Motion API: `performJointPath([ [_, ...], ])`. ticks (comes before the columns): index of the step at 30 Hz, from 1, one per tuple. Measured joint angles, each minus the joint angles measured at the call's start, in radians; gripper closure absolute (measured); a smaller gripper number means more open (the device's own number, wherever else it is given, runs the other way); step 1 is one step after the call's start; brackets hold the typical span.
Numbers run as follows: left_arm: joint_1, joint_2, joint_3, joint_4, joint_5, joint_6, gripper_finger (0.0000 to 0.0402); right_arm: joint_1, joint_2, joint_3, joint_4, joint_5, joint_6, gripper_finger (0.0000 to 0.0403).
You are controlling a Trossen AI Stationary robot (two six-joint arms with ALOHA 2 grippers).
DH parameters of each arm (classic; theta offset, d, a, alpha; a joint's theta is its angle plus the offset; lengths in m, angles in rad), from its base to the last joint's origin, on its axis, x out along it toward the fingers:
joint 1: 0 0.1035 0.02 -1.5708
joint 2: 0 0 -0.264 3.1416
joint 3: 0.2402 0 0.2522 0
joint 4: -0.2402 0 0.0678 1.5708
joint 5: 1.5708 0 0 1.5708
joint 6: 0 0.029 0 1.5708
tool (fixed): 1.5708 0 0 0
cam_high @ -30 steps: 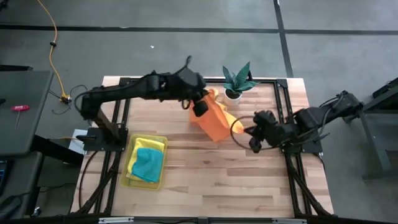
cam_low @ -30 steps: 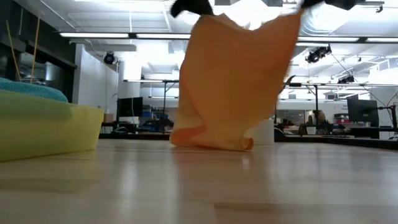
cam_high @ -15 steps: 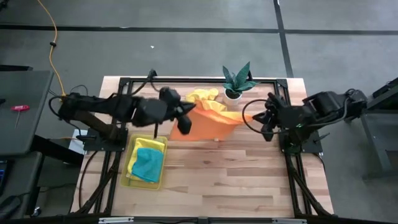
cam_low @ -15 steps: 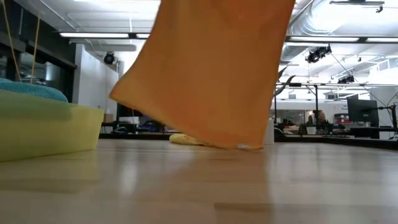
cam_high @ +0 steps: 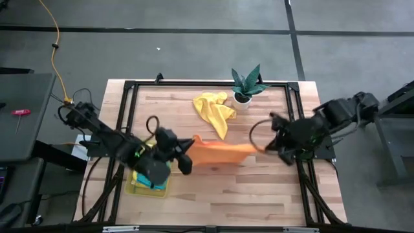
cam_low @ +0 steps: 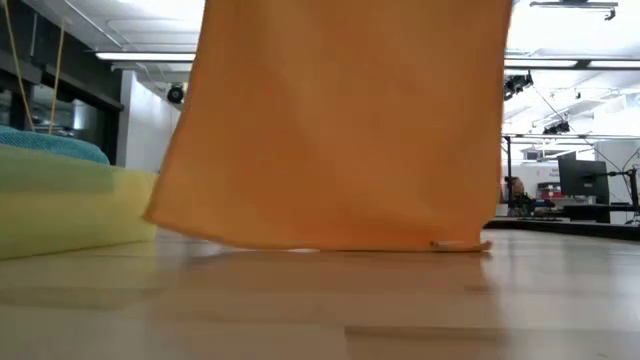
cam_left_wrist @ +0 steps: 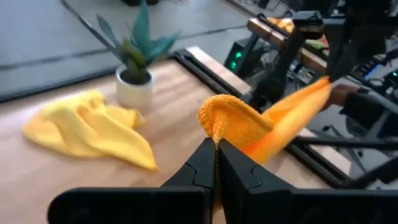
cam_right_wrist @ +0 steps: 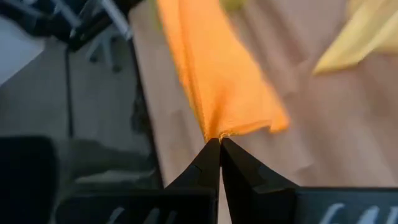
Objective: Fold microfiber towels
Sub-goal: Move the orange microfiber cloth to the bottom center of the table
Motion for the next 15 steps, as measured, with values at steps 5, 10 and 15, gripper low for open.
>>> performJointPath([
  [5,-0.060,0.050,0.000,0.076,0.002,-0.108,0.0401,0.103,0.088,0.012,0.092,-0.052,0.128,0.0403],
  [10,-0.079,0.084,0.000,0.183,0.054,-0.128,0.0401,0.175,0.152,0.072,0.192,-0.053,0.215,0.0403],
  [15,-0.078,0.139,0.000,0.289,0.144,-0.140,0.0401,0.205,0.182,0.146,0.178,-0.053,0.245,0.0403],
])
